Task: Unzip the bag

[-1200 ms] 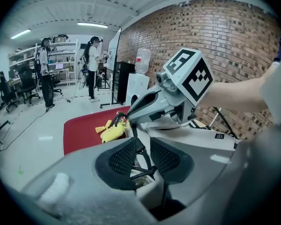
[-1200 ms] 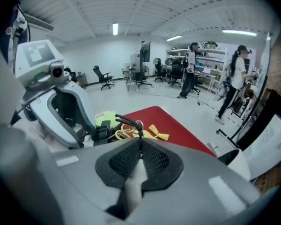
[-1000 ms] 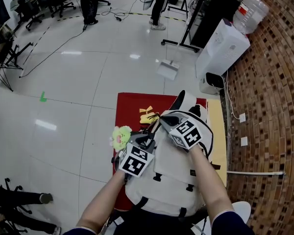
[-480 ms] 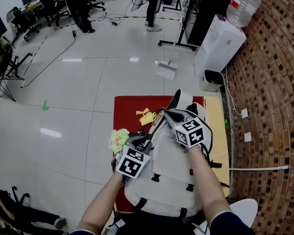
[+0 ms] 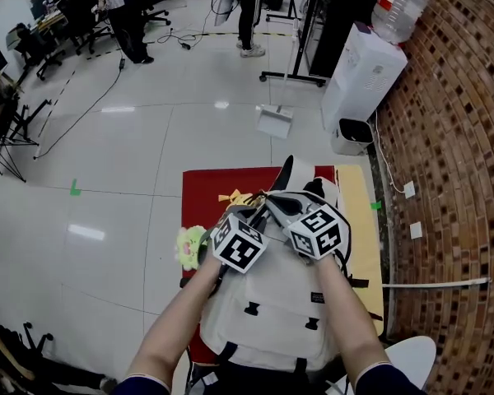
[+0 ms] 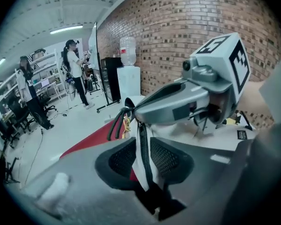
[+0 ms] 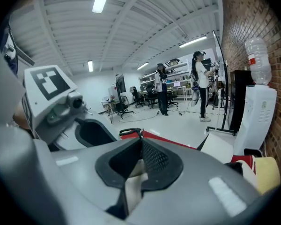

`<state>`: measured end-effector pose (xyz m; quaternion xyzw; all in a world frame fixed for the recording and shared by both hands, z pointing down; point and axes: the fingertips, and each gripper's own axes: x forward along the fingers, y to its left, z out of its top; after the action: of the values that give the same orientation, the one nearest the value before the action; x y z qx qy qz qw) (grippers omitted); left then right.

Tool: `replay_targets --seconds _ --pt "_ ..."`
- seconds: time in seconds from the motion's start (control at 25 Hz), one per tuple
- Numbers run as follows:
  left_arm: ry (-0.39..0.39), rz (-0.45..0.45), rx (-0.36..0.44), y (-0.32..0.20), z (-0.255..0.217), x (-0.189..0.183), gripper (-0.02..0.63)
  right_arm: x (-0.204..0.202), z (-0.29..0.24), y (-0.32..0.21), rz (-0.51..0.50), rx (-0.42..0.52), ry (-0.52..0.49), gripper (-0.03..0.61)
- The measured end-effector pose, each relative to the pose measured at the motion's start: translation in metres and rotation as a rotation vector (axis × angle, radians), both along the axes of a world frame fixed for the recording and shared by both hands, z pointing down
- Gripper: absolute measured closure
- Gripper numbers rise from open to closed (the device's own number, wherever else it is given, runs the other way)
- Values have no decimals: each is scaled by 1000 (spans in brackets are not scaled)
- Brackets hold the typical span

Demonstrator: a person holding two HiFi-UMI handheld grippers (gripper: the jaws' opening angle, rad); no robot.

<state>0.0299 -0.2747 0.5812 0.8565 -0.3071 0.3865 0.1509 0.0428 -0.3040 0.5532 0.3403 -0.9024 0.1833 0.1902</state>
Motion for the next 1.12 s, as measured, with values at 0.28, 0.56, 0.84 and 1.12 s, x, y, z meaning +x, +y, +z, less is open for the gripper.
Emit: replay_targets --seconds 0.28,0.56,0.84,1.12 --pt "-18 -19 -5 -2 9 -3 592 6 8 -10 40 -28 -38 558" --pt "3 -22 -23 -2 6 -8 597 46 2 -32 191 -46 -84 557" --pt "5 -20 -32 -1 7 -12 597 88 9 -33 356 -76 -135 557" --pt "0 -30 -49 -1 12 -20 597 131 21 -22 497 -121 -170 557"
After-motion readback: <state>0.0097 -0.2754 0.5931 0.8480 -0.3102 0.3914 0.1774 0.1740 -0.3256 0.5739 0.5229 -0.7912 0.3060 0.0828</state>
